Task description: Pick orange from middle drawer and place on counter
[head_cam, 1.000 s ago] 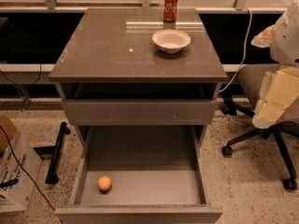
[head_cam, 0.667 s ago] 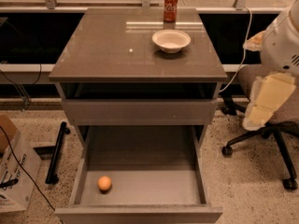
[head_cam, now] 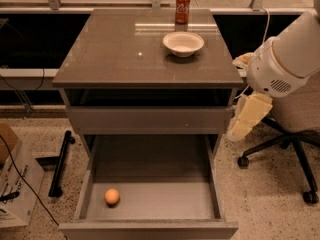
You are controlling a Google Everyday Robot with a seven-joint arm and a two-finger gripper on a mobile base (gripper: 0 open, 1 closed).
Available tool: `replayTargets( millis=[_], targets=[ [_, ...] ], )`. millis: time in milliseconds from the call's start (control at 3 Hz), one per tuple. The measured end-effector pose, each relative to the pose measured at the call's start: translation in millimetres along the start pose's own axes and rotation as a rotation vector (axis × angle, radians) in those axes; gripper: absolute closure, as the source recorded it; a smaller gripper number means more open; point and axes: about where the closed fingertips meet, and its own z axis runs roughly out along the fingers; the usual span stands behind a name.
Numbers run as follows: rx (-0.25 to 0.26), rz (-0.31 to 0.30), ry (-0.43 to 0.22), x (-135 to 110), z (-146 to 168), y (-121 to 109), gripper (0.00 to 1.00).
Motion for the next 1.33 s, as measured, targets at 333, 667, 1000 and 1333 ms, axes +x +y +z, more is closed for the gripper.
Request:
replayTargets(
  millis=[333,667,1000,1333],
  targets=[
    [0.0,0.0,0.0,0,0,0,0.0],
    [-0.015,0.013,-0.025,-8,26,4,0.0],
    [-0.04,0.012,-0.07,-18,56,10,0.0],
    [-0.059,0.044,-0.204,-20,114,21,0.0]
  ],
)
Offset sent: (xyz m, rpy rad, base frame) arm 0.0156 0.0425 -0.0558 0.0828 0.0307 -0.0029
